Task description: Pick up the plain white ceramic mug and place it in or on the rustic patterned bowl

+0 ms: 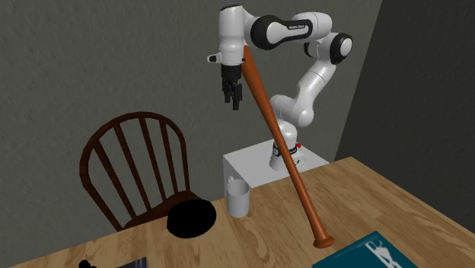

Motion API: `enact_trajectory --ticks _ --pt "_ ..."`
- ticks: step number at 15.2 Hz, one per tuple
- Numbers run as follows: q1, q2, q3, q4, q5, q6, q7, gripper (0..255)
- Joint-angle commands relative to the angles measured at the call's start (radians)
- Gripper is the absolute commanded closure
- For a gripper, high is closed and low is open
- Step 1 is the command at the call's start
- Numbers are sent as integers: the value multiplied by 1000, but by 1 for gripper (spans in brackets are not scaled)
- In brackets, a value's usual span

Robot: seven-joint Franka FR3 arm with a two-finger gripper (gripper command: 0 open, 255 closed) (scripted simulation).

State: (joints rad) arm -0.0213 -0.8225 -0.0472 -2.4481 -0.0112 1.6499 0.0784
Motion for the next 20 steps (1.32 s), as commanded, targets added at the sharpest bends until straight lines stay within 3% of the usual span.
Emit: enact_trajectory --ticks 1,11,20 --pt "0 0 0 0 0 0 0 0" --pt "100 257 161 27 84 161 106 0" --pt "167 545 294 136 104 279 203 0"
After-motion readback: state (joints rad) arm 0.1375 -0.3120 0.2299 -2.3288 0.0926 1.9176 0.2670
